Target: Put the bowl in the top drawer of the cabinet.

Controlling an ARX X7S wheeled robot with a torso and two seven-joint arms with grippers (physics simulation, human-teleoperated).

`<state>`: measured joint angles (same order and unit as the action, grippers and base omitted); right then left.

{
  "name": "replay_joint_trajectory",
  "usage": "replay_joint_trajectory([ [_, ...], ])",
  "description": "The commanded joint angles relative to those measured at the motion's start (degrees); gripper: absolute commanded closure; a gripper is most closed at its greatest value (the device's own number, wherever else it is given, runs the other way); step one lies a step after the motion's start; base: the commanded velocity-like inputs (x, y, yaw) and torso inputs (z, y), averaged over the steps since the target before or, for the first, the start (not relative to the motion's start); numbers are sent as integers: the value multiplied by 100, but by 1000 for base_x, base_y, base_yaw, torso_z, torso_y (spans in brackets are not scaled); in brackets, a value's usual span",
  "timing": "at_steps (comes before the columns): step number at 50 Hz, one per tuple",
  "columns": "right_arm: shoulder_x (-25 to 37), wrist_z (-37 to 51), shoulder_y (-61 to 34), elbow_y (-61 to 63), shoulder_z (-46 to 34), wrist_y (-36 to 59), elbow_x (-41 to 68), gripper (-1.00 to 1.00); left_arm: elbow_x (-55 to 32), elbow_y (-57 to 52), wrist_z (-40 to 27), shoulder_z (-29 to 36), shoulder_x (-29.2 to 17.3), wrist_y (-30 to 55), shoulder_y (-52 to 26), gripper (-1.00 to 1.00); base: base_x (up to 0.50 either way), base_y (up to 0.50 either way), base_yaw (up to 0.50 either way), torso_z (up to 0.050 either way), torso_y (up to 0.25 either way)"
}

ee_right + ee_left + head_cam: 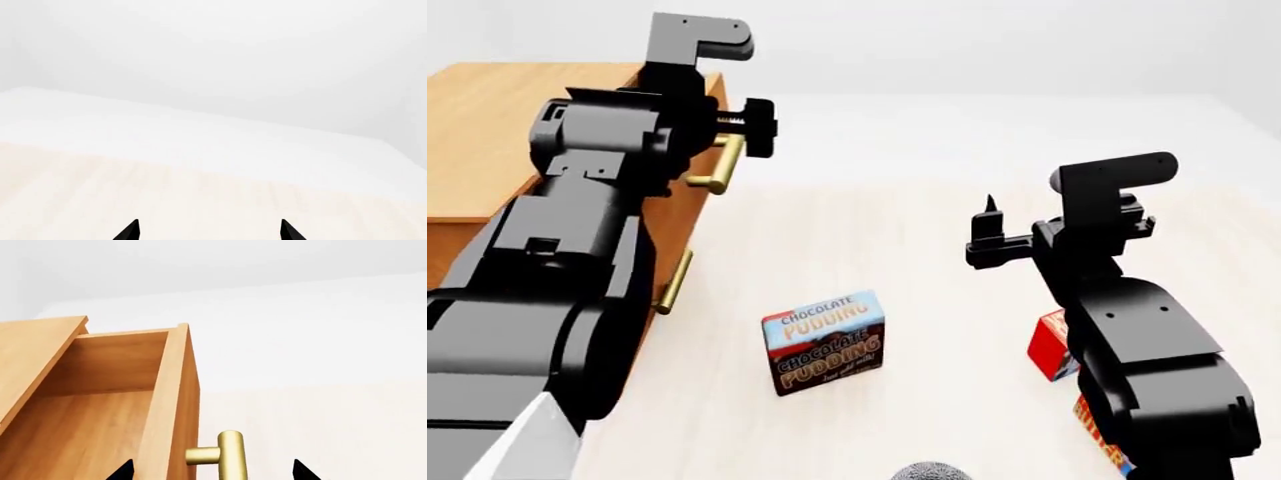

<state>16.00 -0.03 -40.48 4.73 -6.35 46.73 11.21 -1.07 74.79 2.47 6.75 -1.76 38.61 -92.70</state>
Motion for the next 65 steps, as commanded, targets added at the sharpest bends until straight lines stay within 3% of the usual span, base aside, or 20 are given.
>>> replay_joint_trajectory([
  [1,29,6,29,39,-6,19,31,-100,-127,17,186,-325,97,95,-46,-100,0,0,0,0,0],
  [12,56,12,41,132,1,72,76,-100,-475,16,183,-115,172,124,-59,-100,0,0,0,0,0],
  [32,86,-19,155,117,48,-25,172,-100,-4753,-17,-502,3800,174,-233,-23,-100,0,0,0,0,0],
  [45,133,-19,199,210,57,15,221,-100,-6401,-139,-649,5275,174,-456,-32,-100,0,0,0,0,0],
  [53,136,-20,200,235,31,24,241,-100,-7105,-383,-769,5789,172,-535,-45,-100,0,0,0,0,0],
  [65,183,-22,208,288,42,69,284,-100,-7690,-1073,-1289,5835,85,-432,-12,-100,0,0,0,0,0],
])
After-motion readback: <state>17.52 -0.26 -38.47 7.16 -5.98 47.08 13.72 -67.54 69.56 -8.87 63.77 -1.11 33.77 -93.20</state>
